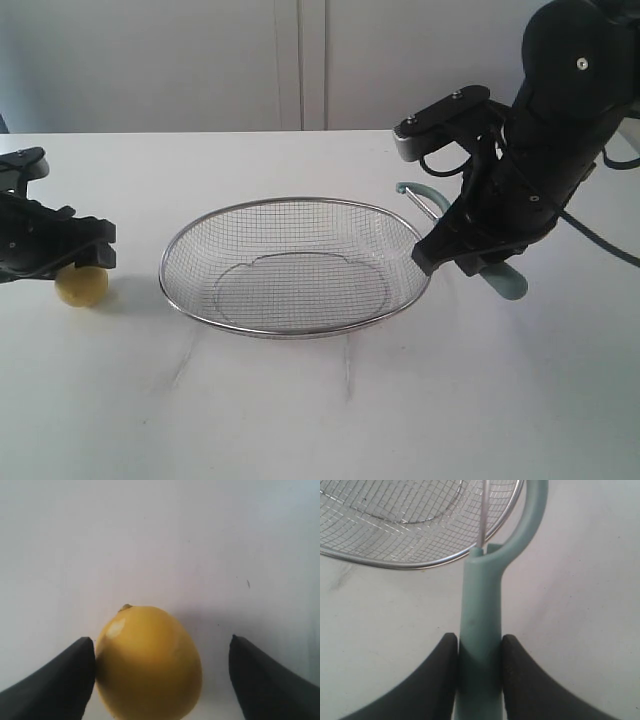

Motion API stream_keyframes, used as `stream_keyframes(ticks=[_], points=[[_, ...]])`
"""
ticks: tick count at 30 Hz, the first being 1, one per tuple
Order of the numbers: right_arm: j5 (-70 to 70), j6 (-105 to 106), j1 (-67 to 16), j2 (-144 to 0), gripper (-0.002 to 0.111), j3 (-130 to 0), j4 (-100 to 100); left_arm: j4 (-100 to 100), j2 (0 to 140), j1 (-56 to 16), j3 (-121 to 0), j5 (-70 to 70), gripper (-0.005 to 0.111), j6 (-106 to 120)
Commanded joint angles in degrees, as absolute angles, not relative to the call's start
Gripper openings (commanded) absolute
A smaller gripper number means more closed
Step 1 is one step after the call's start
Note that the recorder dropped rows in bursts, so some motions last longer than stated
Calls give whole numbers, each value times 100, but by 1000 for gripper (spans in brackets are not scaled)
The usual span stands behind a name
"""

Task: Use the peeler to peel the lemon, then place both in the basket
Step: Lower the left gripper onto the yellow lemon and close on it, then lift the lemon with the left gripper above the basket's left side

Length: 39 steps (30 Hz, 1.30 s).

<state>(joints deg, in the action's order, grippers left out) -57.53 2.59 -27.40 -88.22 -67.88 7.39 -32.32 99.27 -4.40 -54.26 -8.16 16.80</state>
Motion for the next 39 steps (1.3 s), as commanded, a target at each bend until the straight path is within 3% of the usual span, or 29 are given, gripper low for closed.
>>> stream_keyframes(ticks=[1, 30, 32, 39], points=[[-5701, 279, -2713, -8767, 0, -6778, 733, -3272, 9970, -477, -5403, -1027, 76, 1656], [-5701, 279, -2713, -8767, 0, -6778, 733, -3295, 10403, -477, -5403, -758, 74, 1656], [-5701, 279, -2713, -8767, 0, -6778, 733, -3295, 10403, -477, -5403, -702, 64, 1656], [-5701, 279, -2713, -8767, 0, -6778, 733, -3295, 10218, -477, -5415, -902, 10, 1656]])
